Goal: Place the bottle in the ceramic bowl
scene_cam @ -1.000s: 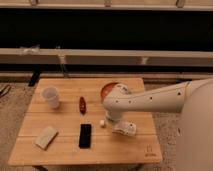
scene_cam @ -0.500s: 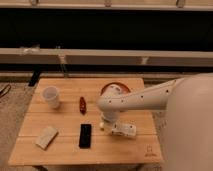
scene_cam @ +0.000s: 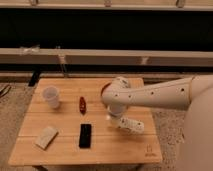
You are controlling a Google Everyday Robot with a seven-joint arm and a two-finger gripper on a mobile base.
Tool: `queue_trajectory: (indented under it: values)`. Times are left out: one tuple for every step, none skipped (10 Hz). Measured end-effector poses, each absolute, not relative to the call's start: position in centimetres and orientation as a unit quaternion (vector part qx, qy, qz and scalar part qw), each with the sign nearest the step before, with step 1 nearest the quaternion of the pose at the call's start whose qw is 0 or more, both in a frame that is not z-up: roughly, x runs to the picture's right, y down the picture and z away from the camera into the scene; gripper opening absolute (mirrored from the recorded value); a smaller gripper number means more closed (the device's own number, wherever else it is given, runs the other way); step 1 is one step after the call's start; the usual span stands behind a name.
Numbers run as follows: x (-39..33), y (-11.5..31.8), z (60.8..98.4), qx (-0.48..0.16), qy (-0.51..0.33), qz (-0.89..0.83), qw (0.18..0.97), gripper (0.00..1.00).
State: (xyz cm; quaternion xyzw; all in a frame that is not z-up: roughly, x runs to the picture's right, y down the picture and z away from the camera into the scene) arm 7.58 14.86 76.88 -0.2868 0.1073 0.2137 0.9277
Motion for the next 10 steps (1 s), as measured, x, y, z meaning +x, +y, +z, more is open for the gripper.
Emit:
queue_trajectory:
  values:
    - [8.4,13.6,77.0,-0.282,0.112,0.214,0.929,0.0]
    - [9.1,12.1,77.4,-0.275,0.116,0.213,0.93,0.0]
    - [9.5,10.1,78.0,-0.267,0.119,0.211,0.933,0.0]
    - [9.8,8.5,78.9,-0.262,0.12,0.214,0.933,0.0]
    - [9.7,6.9,79.9,-0.259,0.116,0.219,0.934,0.0]
    - [9.5,5.4,80.8,-0.258,0.109,0.228,0.933,0.0]
    - [9.7,3.8,81.7,-0.255,0.103,0.237,0.932,0.0]
    - [9.7,2.7,82.3,-0.253,0.1,0.243,0.931,0.0]
    - [8.2,1.2,82.9,-0.249,0.089,0.246,0.932,0.0]
    - [6.9,0.1,83.5,-0.245,0.083,0.245,0.934,0.0]
